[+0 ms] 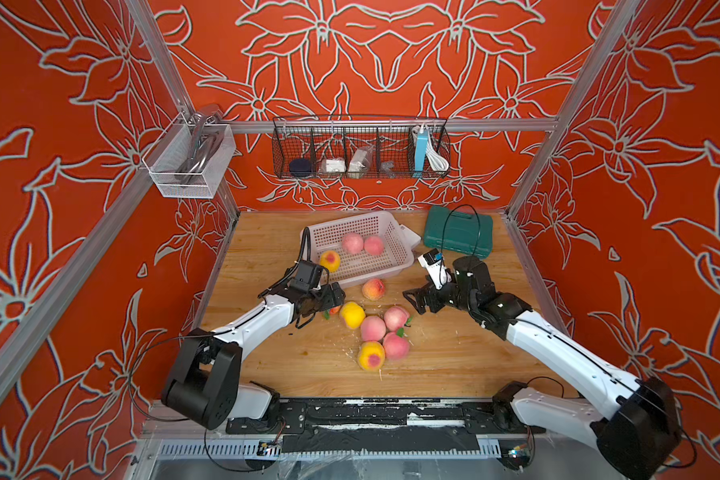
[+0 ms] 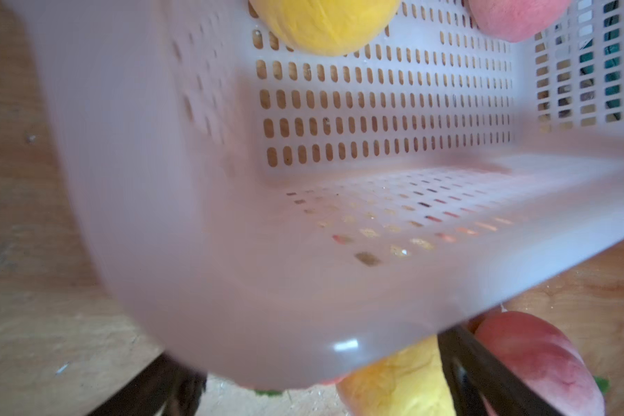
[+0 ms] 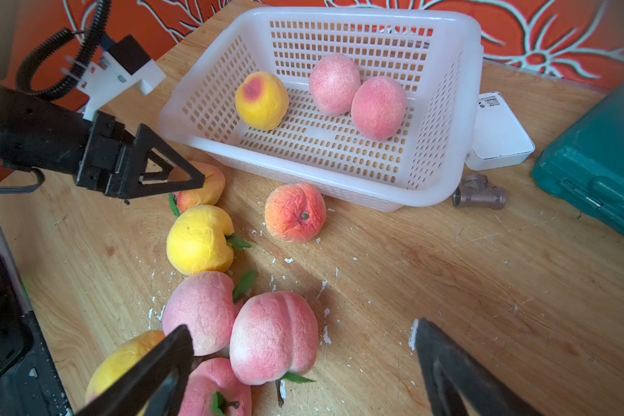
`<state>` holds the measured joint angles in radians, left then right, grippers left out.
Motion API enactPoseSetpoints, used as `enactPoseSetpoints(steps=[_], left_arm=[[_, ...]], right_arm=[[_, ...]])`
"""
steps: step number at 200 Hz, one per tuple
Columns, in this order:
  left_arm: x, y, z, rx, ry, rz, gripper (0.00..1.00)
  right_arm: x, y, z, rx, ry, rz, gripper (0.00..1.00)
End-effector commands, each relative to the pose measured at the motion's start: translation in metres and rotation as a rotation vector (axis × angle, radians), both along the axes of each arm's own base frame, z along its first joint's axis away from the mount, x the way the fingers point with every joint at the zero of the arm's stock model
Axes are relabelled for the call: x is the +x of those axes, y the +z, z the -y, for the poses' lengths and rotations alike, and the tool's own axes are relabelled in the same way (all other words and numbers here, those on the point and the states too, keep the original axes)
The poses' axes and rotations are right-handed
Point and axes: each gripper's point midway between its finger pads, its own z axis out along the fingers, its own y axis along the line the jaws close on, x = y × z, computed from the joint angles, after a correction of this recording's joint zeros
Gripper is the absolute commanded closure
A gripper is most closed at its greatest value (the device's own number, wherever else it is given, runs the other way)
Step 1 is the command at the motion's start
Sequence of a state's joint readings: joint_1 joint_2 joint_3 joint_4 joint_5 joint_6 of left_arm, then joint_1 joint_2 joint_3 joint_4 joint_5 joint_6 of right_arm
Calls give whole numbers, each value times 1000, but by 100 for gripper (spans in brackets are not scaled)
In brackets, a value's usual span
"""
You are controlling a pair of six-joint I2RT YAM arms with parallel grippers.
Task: Put the peaches into the basket
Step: Pick up the peach from the center of the board.
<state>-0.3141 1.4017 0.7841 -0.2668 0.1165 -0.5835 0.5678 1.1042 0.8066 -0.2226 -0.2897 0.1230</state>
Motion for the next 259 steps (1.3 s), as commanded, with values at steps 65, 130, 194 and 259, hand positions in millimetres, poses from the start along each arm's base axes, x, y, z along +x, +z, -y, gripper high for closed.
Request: enactPoseSetpoints(steps=[65, 130, 194, 259], left_arm=[[10, -11, 3, 7, 3, -47, 15], [11, -20, 6, 7, -9, -92, 16], [7, -27, 9, -3, -14, -124, 30], [2, -27, 9, -6, -20, -135, 48]], right_arm=[[-1, 3, 2, 13, 1, 11, 1], [-1, 6, 11, 12, -31, 21, 1], [-1, 9, 16, 22, -46, 29, 1], [-2, 12, 20, 31, -59, 37, 1]])
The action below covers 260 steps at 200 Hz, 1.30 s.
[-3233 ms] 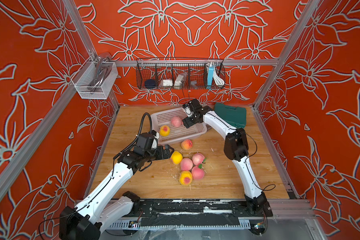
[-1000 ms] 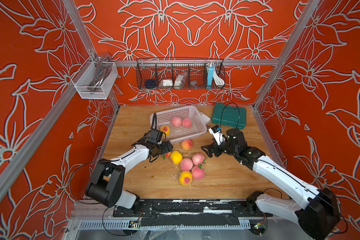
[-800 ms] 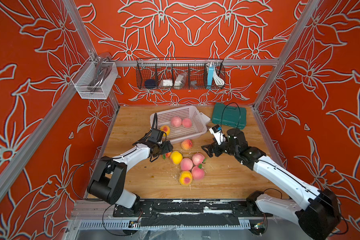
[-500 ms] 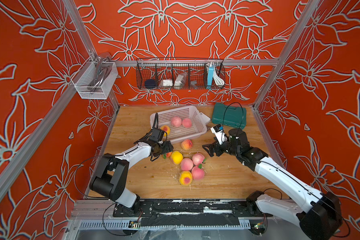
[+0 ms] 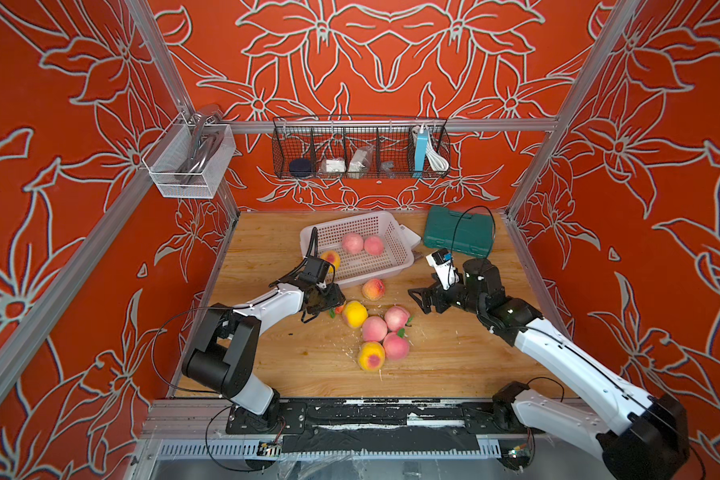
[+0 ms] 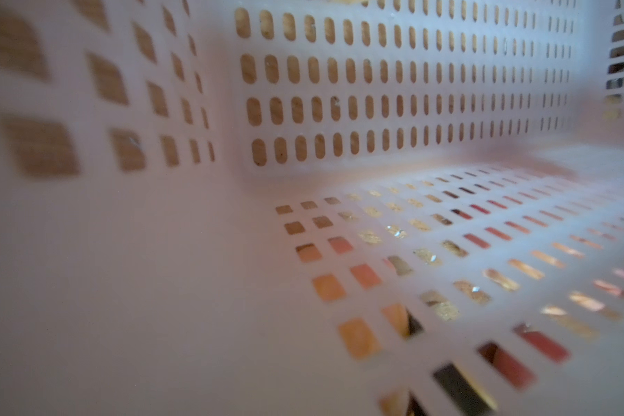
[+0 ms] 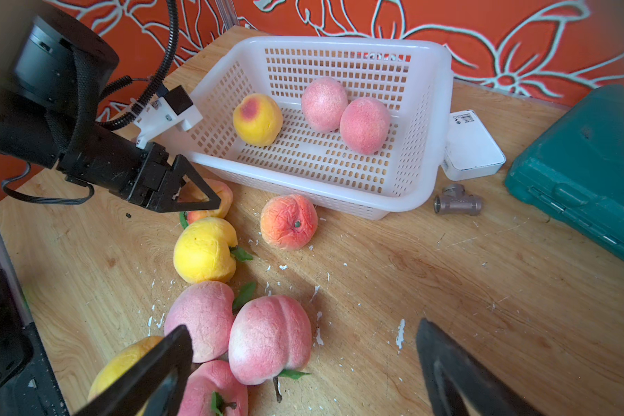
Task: Put the peaches into the basket
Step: Pick up the peach from the center of the board.
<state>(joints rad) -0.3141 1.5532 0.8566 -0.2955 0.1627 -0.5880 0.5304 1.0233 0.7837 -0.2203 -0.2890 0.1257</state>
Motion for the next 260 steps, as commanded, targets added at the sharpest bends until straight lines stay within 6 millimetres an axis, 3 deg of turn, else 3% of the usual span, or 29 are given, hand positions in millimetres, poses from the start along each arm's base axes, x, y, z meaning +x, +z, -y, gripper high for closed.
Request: enactPoseSetpoints(steps=[1, 60, 122, 154, 194, 260], left_arm=[[-4, 0, -1, 0, 0, -18, 49], [-23, 20, -4, 20, -20, 4, 51], [-51, 74, -4, 26, -51, 89, 50], [-54, 114, -2, 25, -84, 156, 51], [-34, 155, -3, 84, -125, 250, 50], [26, 179, 10, 115, -170, 318, 49]], right_arm=[[-1, -5, 5, -1, -19, -13, 1], [-1, -4, 4, 4, -17, -15, 1], [-1, -4, 5, 6, -22, -17, 1], [0, -3, 4, 12, -22, -14, 1], [0, -4, 4, 11, -21, -16, 1], [-1, -2, -2, 38, 7, -10, 1]])
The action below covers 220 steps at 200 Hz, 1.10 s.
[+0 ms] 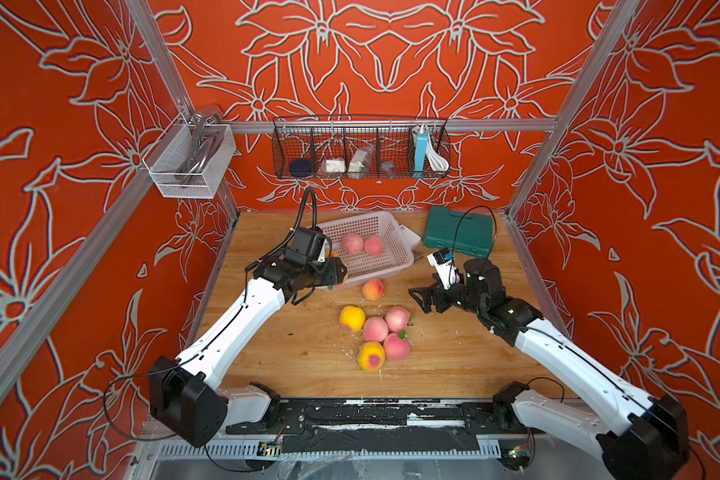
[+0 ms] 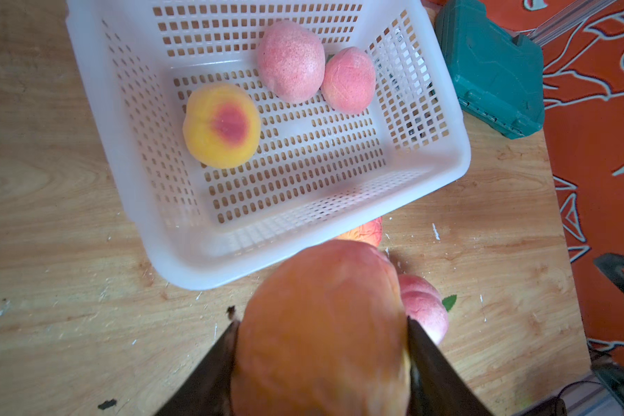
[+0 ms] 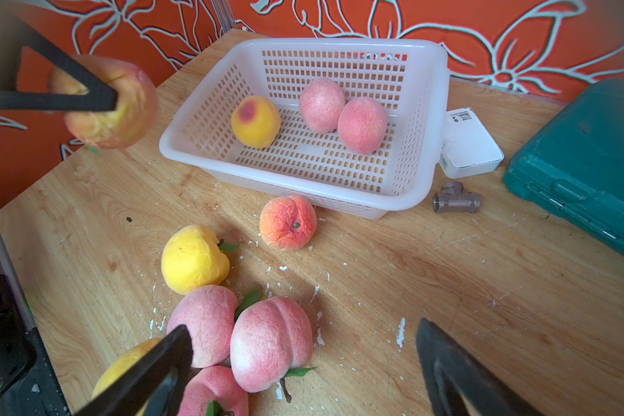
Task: Put the peaches into the basket
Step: Pick up the peach from the center of the board, then place the peach in the basket.
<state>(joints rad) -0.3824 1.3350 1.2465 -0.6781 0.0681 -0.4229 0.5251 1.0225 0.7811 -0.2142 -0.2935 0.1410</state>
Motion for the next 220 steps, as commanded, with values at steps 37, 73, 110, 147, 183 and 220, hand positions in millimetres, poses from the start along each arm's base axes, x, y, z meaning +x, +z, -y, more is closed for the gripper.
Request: enactPoseSetpoints(steps=[37, 73, 110, 147, 183, 220], left_arm=[[59, 10, 1, 61, -9, 56, 49], [101, 5, -8, 97, 40, 58, 49], [135, -2, -20, 145, 110, 93, 48], [165, -14, -27, 192, 155, 101, 48], [185, -26, -32, 223, 189, 104, 48], [197, -40, -41, 238, 210, 88, 48]], right_arm=[[-3, -4, -5, 43, 25, -5, 1], [-2, -6, -4, 34, 17, -6, 1], [-2, -6, -3, 32, 13, -5, 1], [-1, -8, -2, 25, 7, -5, 1], [-1, -9, 0, 17, 0, -4, 1], [1, -10, 0, 10, -6, -5, 1]])
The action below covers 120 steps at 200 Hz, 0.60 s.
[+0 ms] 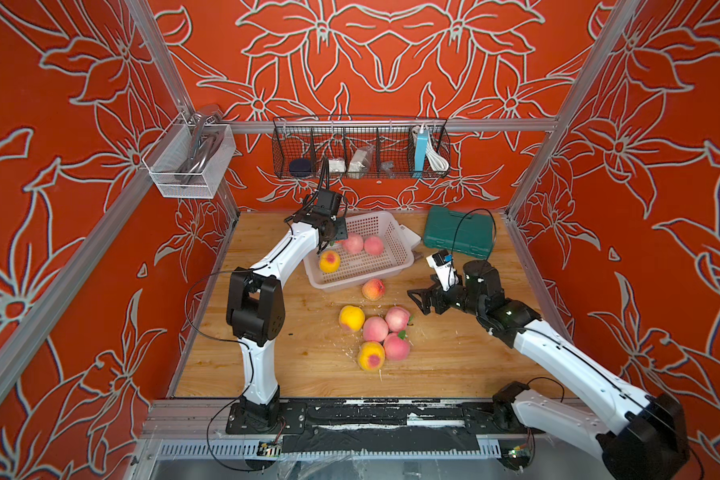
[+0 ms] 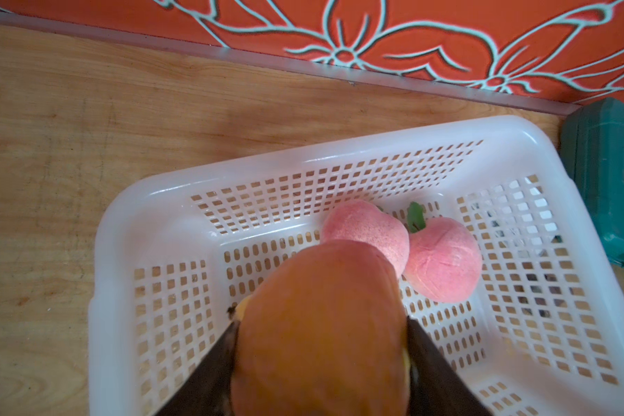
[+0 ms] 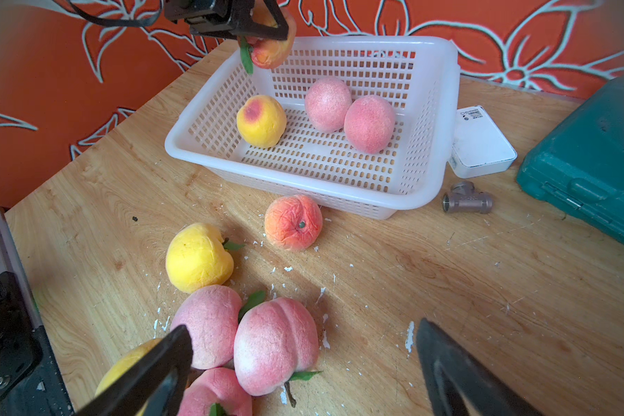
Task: Put the peaches into the basket
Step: Place the peach in the basket.
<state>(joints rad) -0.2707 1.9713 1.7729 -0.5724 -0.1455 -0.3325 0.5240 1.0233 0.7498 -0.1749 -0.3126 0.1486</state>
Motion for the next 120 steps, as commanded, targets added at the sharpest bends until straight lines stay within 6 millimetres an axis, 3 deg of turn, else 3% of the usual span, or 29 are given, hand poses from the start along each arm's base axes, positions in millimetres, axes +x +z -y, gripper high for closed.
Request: enactPoseSetpoints(steps=[1, 62, 120], left_arm=[[13, 1, -12, 28, 27, 24, 48], [21, -19, -34, 42, 65, -11, 48], [22, -43, -43, 50, 85, -52, 48]], right_arm=[[2, -4, 3, -7, -16, -3, 1], [4, -10, 2, -17, -18, -15, 1], [5, -10, 2, -17, -20, -17, 1]])
